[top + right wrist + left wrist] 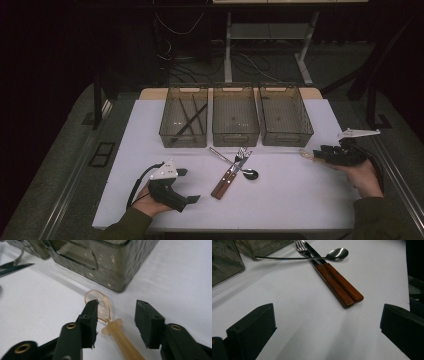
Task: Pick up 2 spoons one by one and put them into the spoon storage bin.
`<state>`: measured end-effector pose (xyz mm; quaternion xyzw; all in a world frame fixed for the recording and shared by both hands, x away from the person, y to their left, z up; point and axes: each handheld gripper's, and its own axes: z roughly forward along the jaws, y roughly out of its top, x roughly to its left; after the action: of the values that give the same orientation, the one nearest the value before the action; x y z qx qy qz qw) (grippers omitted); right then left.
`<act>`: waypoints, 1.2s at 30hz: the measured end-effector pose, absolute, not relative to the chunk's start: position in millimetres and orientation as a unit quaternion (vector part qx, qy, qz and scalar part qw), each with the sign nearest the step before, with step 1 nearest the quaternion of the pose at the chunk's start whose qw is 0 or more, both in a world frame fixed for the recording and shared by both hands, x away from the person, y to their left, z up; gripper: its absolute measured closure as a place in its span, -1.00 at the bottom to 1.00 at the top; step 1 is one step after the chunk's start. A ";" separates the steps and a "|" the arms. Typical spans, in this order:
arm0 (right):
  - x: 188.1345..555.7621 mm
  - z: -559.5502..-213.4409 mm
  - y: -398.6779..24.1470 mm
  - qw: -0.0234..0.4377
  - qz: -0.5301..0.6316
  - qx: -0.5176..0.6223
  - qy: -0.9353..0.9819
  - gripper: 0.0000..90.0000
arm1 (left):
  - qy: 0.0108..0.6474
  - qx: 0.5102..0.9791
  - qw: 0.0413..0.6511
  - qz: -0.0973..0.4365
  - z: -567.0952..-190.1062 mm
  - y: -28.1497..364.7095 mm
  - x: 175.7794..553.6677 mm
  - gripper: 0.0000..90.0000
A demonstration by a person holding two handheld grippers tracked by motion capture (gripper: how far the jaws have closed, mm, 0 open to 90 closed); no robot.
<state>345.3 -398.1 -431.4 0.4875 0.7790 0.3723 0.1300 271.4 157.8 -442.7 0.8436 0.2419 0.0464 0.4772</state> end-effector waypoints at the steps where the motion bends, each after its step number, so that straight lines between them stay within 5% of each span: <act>1: 346.6 -433.2 -399.0 0.128 0.371 0.489 0.779 0.25 | 0.242 0.844 0.477 0.046 -442.7 157.7 271.3 -1.00; 19: 351.8 -446.2 -388.7 0.095 0.333 0.472 0.811 0.60 | 0.240 0.845 0.475 0.046 -442.7 157.6 271.1 -1.00; 36: 345.9 -444.3 -381.2 0.124 0.311 0.424 0.841 0.72 | 0.240 0.845 0.475 0.047 -442.7 157.3 270.7 -1.00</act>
<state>345.9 -381.2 -444.3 0.4240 0.8413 0.3115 0.1243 270.7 157.3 -442.7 0.8454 0.2404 0.0467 0.4748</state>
